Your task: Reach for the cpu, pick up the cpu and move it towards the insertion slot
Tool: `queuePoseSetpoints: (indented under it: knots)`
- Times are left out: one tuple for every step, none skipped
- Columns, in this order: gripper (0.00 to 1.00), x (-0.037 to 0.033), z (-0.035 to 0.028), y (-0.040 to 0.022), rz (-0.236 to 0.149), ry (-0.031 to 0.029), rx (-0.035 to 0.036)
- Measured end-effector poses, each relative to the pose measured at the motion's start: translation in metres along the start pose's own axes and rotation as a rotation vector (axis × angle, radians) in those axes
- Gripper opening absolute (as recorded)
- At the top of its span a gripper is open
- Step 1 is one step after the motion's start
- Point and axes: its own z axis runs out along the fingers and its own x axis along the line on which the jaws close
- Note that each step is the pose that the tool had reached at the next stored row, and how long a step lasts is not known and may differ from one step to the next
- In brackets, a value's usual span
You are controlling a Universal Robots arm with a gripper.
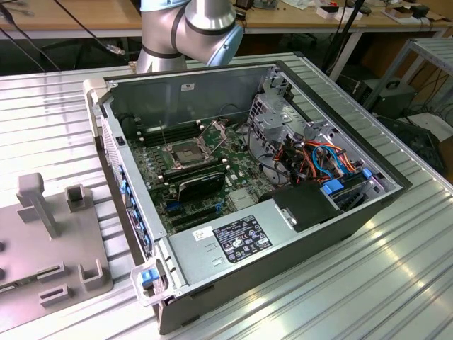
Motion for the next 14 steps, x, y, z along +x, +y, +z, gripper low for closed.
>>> queuePoseSetpoints:
  knots:
    - [0.55, -0.0011, 0.0, 0.0, 0.0, 0.0, 0.0]
    - [0.55, -0.002, 0.0, 0.0, 0.0, 0.0, 0.0]
    - [0.55, -0.0029, 0.0, 0.0, 0.0, -0.0001, -0.0001]
    - [0.55, -0.0039, -0.0001, 0.0001, 0.0, 0.0, -0.0001]
    - [0.55, -0.0049, -0.0001, 0.0001, 0.0, 0.0, -0.0001]
    - [0.55, -0.0056, -0.0001, 0.0001, 0.0, 0.0, 0.0]
    - [0.55, -0.0064, -0.0001, 0.0001, 0.0, 0.0, -0.0001]
    - [0.55, -0.007, -0.0001, 0.0001, 0.0, -0.0001, -0.0001]
    - [0.55, -0.0075, -0.0001, 0.0002, 0.0, -0.0001, -0.0001]
    - [0.55, -0.0084, -0.0002, 0.0001, 0.0, 0.0, 0.0]
    - [0.55, -0.0091, -0.0002, 0.0001, 0.0, 0.0, 0.0]
    - [0.55, -0.0098, -0.0003, 0.0002, 0.0, 0.0, 0.0]
    - [0.55, -0.0106, -0.0003, 0.0002, 0.0, 0.0001, 0.0001]
    - [0.55, -0.0113, -0.0003, 0.0002, 0.0, 0.0, 0.0]
